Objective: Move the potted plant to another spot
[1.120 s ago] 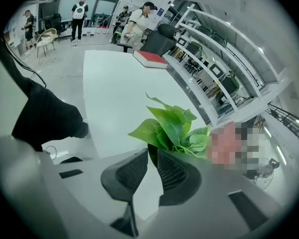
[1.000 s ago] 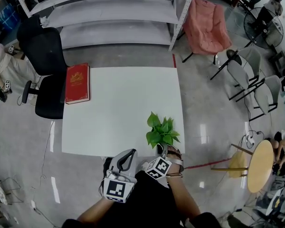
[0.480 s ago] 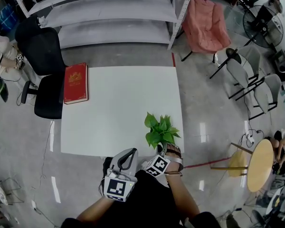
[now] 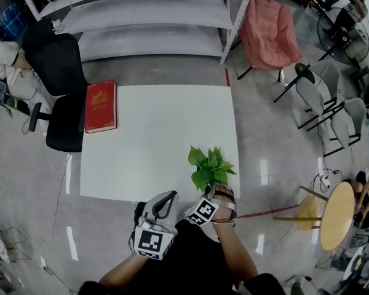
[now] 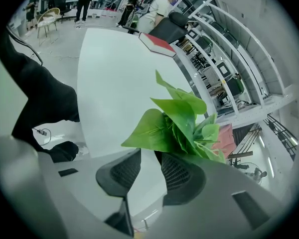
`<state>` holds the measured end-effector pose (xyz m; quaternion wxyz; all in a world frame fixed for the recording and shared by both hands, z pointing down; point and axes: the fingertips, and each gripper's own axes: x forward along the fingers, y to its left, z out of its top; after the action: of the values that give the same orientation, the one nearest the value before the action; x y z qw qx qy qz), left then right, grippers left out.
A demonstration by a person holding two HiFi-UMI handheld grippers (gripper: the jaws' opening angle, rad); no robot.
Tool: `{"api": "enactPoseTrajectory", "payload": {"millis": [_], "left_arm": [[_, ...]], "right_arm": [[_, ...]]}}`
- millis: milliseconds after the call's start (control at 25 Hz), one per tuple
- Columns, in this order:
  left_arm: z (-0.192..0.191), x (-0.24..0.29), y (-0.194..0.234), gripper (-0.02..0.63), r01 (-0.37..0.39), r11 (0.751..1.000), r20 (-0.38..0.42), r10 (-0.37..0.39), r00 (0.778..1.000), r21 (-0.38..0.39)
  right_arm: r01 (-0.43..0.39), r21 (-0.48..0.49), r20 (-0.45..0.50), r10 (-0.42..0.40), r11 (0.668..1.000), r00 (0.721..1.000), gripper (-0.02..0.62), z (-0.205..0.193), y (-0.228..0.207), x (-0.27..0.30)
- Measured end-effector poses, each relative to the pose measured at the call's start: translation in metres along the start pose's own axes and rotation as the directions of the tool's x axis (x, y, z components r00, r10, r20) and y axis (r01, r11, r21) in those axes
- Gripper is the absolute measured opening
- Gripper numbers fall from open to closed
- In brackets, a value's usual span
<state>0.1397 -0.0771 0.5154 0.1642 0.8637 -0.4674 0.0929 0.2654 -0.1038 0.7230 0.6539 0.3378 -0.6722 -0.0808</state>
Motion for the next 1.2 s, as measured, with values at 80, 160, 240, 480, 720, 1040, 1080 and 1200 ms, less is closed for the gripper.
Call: {"api": "enactPoseTrajectory", "payload": {"millis": [80,160,240,480,720,1040,1080,1200], "left_arm": [[0.000,-0.001,0.002,0.017,-0.002,1.000,-0.002,0.002,1.000,-0.003],[-0.001,-0.002,0.003,0.017,-0.003,1.000,-0.003,0.003,1.000,-0.005],[-0.001,-0.002,0.003,0.017,-0.005,1.000,-0.002,0.005,1.000,-0.006],[0.000,-0.005,0.007,0.017,-0.017,1.000,0.008,0.017,1.000,-0.010],[0.001,-0.010,0.008,0.017,-0.030,0.999,0.015,0.031,0.999,-0.019],[0.000,-0.017,0.005,0.017,-0.042,0.999,0.023,0.043,0.999,-0.028],[0.000,-0.018,0.006,0.017,-0.048,0.998,0.032,0.048,0.998,-0.028],[0.002,-0.020,0.007,0.017,-0.059,0.998,0.061,0.059,0.996,-0.013]], "right_arm": [[0.006,-0.019,-0.010,-0.006,1.000,1.000,0.119,-0.002,0.001,0.003],[0.013,-0.034,-0.014,-0.014,0.999,1.000,0.101,-0.003,0.000,0.004],[0.012,-0.048,-0.015,-0.013,0.999,1.000,0.083,-0.004,-0.001,0.003],[-0.007,-0.094,-0.013,0.006,0.996,1.000,0.065,-0.003,0.000,0.002],[-0.012,-0.114,0.000,0.012,0.993,1.000,0.035,0.000,0.003,-0.001],[-0.038,-0.146,-0.004,0.038,0.989,0.999,0.032,-0.005,0.008,-0.006],[-0.039,-0.147,-0.003,0.039,0.988,0.999,0.032,-0.005,0.008,-0.006],[-0.043,-0.149,-0.001,0.043,0.988,0.999,0.031,-0.007,0.009,-0.009]]}}
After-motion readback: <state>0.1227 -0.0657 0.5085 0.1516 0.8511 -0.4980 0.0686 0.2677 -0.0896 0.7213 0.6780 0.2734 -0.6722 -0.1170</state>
